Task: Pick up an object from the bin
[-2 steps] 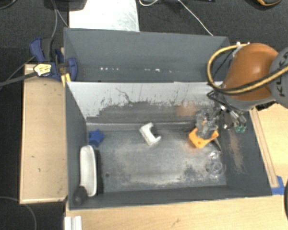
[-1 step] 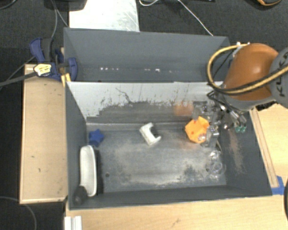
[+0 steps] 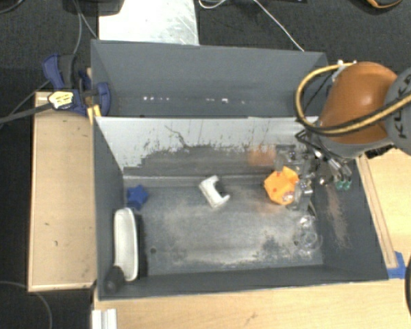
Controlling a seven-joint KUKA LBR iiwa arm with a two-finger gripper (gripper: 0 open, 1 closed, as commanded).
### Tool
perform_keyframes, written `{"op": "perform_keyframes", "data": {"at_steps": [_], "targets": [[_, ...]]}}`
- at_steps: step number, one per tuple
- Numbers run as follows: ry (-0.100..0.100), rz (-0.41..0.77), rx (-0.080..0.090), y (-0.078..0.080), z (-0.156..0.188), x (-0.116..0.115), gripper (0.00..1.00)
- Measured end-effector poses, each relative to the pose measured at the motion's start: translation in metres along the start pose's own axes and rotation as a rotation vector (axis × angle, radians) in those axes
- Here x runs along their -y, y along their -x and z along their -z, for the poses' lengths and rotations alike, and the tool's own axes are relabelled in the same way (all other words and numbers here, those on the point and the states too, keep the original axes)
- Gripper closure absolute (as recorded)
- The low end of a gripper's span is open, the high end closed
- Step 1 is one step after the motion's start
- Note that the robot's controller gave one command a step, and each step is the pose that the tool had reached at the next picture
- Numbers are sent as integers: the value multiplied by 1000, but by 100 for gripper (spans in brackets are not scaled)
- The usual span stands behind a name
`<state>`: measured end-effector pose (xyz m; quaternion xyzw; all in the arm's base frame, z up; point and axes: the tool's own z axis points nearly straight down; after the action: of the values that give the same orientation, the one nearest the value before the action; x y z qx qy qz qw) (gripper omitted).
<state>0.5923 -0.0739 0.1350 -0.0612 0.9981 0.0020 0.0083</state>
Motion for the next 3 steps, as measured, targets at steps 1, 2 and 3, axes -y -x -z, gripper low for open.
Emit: {"op": "perform_keyframes", "data": {"at_steps": [1,2,3], "targets": [[0,-100,12,5,-55,-17,0],[1,-245,1,-15,-37,-5,0],[1,-31,16,-7,-63,30,100]]}}
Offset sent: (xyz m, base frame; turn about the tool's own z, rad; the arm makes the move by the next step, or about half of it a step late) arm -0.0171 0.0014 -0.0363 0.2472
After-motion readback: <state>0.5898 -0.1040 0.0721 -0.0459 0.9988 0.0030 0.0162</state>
